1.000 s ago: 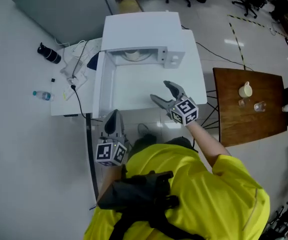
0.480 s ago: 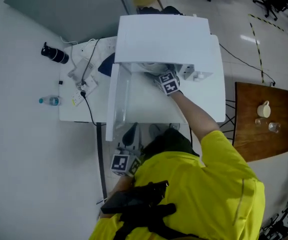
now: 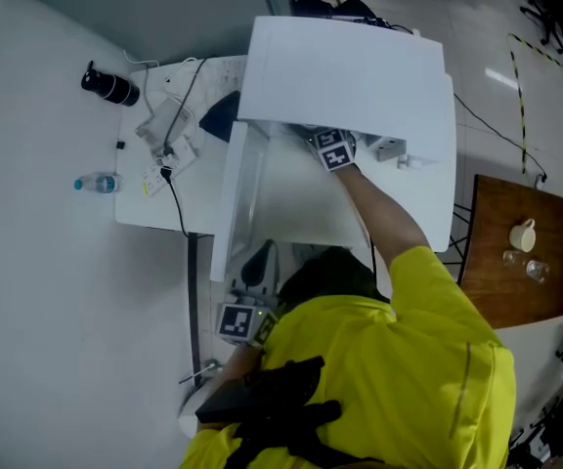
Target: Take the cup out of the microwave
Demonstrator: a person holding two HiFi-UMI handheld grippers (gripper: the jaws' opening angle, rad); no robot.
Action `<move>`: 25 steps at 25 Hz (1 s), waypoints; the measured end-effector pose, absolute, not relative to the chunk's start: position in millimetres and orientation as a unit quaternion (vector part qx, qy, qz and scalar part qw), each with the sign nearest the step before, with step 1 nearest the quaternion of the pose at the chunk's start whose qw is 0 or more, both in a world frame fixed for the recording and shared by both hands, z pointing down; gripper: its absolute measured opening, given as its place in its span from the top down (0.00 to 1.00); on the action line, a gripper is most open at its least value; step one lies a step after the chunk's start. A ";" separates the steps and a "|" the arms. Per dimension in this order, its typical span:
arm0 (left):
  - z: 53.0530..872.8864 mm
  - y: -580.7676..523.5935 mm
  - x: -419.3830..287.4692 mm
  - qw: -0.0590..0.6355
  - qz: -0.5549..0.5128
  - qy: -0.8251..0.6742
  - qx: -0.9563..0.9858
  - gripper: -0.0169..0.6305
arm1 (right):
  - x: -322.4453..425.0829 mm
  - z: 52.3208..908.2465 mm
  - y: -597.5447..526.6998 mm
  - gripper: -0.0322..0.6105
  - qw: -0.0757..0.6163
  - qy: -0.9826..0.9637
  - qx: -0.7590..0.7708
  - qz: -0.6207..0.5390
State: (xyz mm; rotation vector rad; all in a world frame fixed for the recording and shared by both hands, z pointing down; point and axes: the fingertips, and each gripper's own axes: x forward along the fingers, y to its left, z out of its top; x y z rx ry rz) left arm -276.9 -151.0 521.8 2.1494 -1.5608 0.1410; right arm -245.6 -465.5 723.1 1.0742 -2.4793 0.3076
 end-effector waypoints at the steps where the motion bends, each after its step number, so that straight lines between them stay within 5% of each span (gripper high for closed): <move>1: 524.5 -149.2 -279.5 0.241 0.055 -0.570 0.784 0.99 | -250.0 719.7 -464.4 0.21 0.210 -0.893 0.382 0.111; 11: 524.9 -164.1 -282.4 0.239 0.047 -0.568 0.787 0.99 | -257.3 699.0 -382.4 0.21 0.174 -0.916 0.343 0.113; 25: 537.3 -155.8 -287.2 0.244 0.054 -0.553 0.795 0.99 | -278.2 784.5 -305.1 0.21 0.247 -0.913 0.296 0.137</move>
